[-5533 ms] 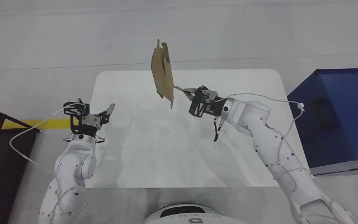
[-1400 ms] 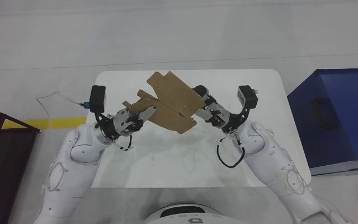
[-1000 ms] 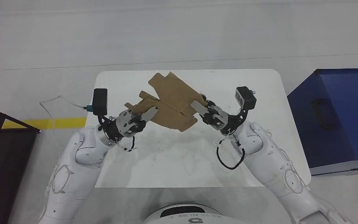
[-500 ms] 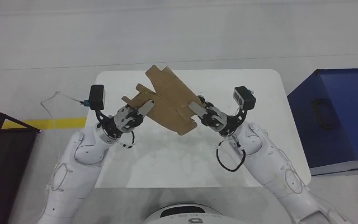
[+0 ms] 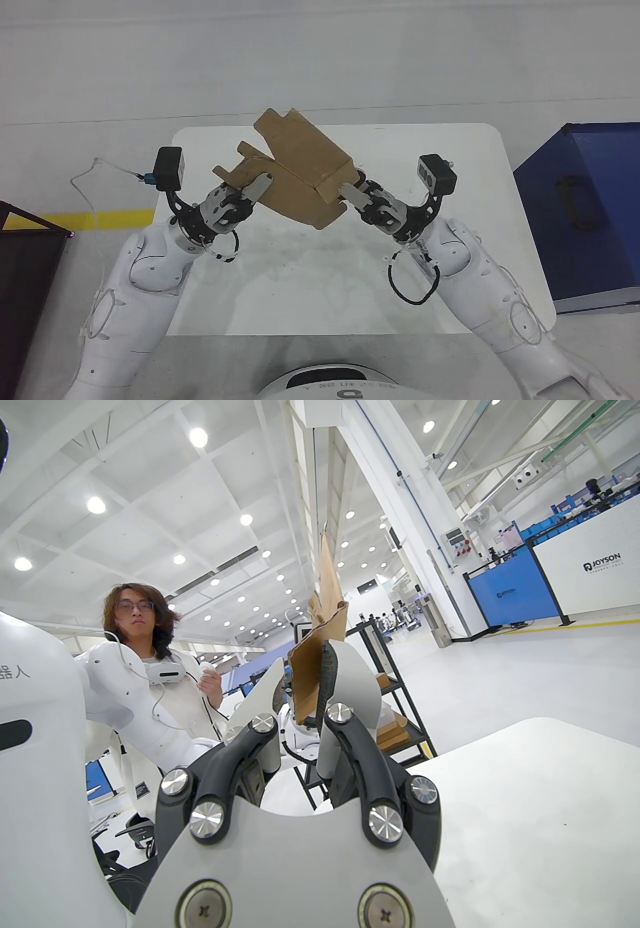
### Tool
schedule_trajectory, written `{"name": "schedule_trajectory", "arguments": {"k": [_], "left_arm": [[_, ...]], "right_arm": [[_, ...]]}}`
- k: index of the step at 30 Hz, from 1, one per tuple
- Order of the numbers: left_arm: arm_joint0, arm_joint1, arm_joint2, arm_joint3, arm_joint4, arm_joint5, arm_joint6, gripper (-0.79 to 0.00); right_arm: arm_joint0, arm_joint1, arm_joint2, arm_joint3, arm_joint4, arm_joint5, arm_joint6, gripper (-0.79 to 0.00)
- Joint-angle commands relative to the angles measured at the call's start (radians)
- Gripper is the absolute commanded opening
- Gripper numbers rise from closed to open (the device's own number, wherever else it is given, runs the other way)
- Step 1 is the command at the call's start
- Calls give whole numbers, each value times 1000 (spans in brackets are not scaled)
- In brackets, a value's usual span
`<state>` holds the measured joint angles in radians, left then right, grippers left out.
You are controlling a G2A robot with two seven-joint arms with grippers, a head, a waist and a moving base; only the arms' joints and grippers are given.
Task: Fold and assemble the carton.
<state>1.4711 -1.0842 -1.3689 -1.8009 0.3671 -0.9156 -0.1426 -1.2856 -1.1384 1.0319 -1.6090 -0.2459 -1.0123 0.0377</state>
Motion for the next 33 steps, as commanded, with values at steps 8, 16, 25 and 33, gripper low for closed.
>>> {"name": "schedule_trajectory", "arguments": {"k": [8,16,25,33], "left_arm": [[4,1,-3,-3,-19,-17,-4,-785],[-3,3,-4,4,-37,-23,-34,-785],[-13,3,4,13,-39,-26,-47,-785],[-12,6,11,82,-57,77,-113,0]], "right_arm": [[12,-4,1,42,18,0,1,-588],[29,-9,-17,41,42,0,14,-600],[35,-11,-19,43,41,0,30,-785],[4,-10,42,-12,-31,0,-57,-785]]}}
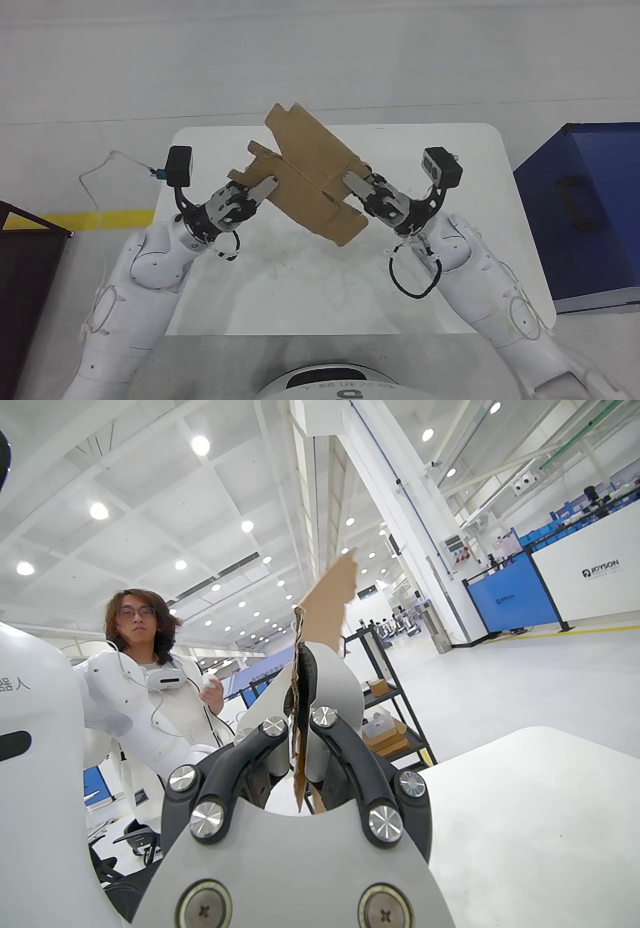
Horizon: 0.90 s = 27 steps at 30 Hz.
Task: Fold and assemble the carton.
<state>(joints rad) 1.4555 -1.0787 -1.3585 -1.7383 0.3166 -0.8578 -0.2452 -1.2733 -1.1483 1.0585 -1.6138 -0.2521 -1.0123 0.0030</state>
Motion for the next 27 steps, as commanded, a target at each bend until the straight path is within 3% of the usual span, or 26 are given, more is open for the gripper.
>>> {"name": "schedule_trajectory", "arguments": {"k": [1,9,17,27], "left_arm": [[8,1,2,29,-13,21,-16,0],[42,10,21,47,-22,-44,-104,0],[14,13,78,39,-149,4,-200,0],[5,19,75,24,-158,-1,-222,0]], "right_arm": [[-13,-1,23,-11,-37,0,-36,-785],[-42,-13,77,0,-238,37,-134,-785],[-34,-24,79,-32,-446,82,-162,-785],[-73,-16,120,-109,-847,272,-120,-785]]}}
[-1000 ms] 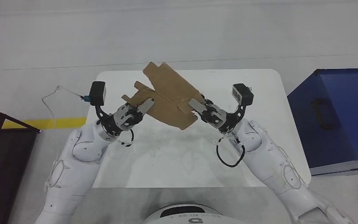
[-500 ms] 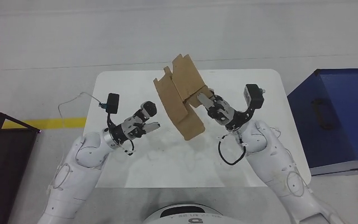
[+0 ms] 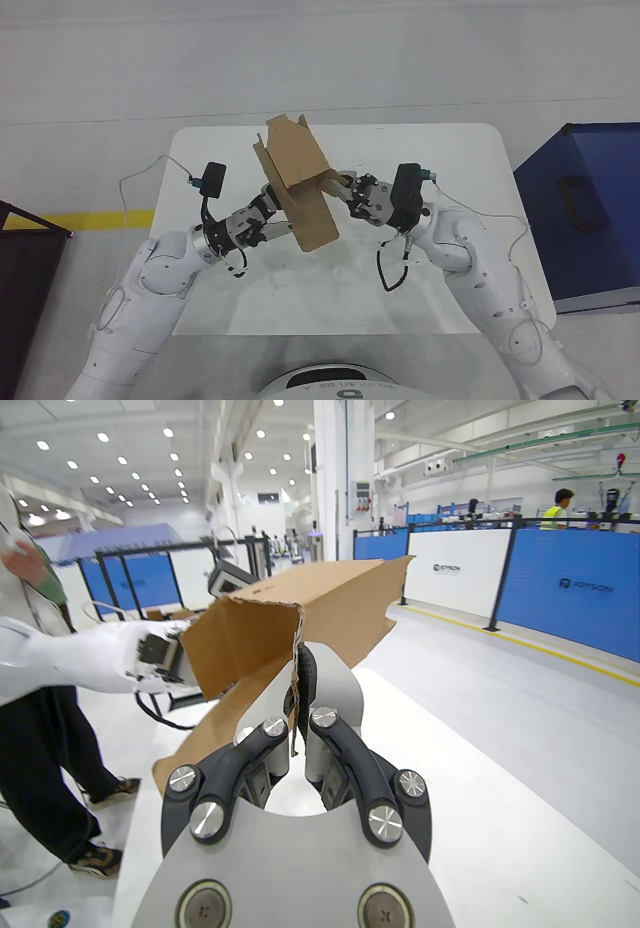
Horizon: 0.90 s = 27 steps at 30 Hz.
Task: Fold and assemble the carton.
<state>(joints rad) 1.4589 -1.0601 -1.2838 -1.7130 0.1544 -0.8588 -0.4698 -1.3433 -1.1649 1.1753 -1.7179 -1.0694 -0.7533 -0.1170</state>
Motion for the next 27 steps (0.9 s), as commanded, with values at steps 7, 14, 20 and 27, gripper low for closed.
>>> {"name": "schedule_trajectory", "arguments": {"k": [7,14,20,27], "left_arm": [[12,1,-8,-14,58,-11,27,0],[31,6,-55,-1,81,-27,78,0],[38,14,-139,17,138,-25,119,0],[52,9,-181,23,280,25,240,0]], "right_arm": [[-26,5,19,-28,-131,66,-34,-785],[-51,9,43,-64,-170,63,-177,-785],[-76,15,80,-67,-222,68,-276,-785],[-87,20,93,-64,-229,36,-299,-785]]}}
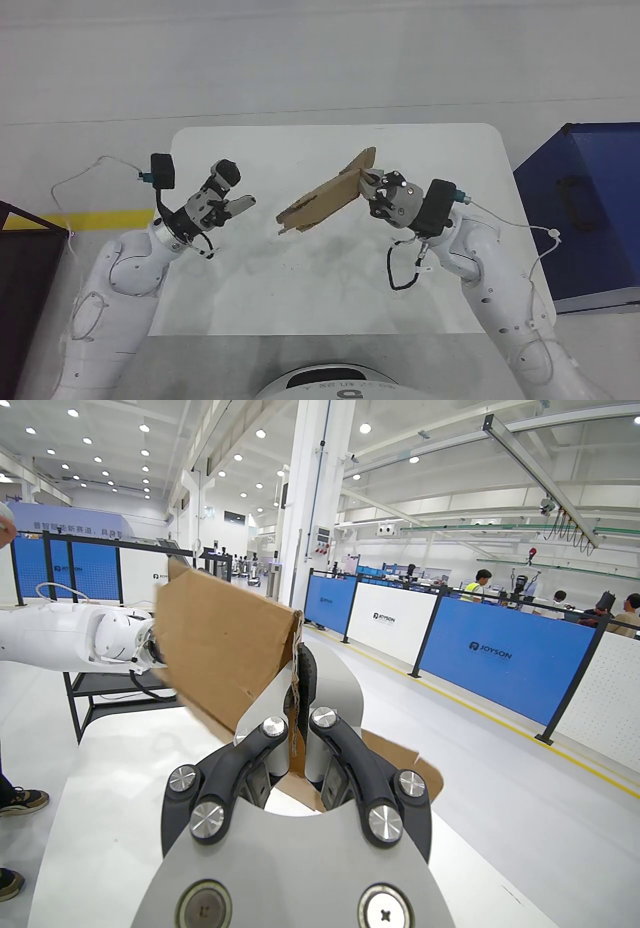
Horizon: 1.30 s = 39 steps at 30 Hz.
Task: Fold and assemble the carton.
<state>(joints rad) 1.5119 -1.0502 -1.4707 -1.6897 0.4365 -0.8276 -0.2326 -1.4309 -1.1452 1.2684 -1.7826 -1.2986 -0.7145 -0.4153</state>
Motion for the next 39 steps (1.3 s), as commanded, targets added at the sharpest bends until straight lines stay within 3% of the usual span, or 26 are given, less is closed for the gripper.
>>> {"name": "schedule_trajectory", "arguments": {"k": [1,2,3,5,8,11,12,15,18,20,24,25,27,28,29,39], "left_arm": [[-2,-1,13,-5,-3,-18,2,-135],[-3,-1,19,-10,1,-30,-2,-302],[-3,-1,24,-15,9,-45,-4,-409],[2,-2,32,-22,24,-72,2,-462],[9,-2,30,-28,64,-104,19,-459],[22,-1,16,-39,155,-144,44,-409],[30,-2,16,-42,178,-159,58,-369],[48,-4,24,-55,228,-185,89,-145],[54,-6,48,-77,270,-185,109,-99],[54,-6,67,-94,297,-185,117,0],[50,-8,85,-95,335,-183,146,-9],[47,-9,89,-92,345,-174,149,-46],[41,-11,99,-91,361,-158,154,-200],[39,-12,103,-88,366,-152,159,-332],[35,-12,107,-85,369,-146,162,-409],[9,-14,126,-69,358,-121,168,-785]], "right_arm": [[1,0,-1,2,7,-5,-5,-785],[3,0,-1,5,15,-6,-10,-785],[4,-1,1,12,25,-1,-12,-785],[5,-2,5,24,51,12,-12,-785],[0,-3,15,37,98,34,-14,-785],[-9,-3,25,45,130,38,-22,-785],[-11,-3,28,46,133,38,-20,-785],[-16,-3,31,41,136,43,-13,-785],[-16,-4,24,36,135,48,-9,-785],[-13,-5,17,37,136,52,-3,-785],[-7,-7,8,36,135,58,4,-785],[-7,-8,6,35,135,59,5,-785],[-6,-8,4,33,135,60,8,-785],[-7,-8,3,31,135,60,10,-785],[-7,-9,3,29,136,61,12,-785],[-3,-10,-1,25,136,65,28,-785]]}}
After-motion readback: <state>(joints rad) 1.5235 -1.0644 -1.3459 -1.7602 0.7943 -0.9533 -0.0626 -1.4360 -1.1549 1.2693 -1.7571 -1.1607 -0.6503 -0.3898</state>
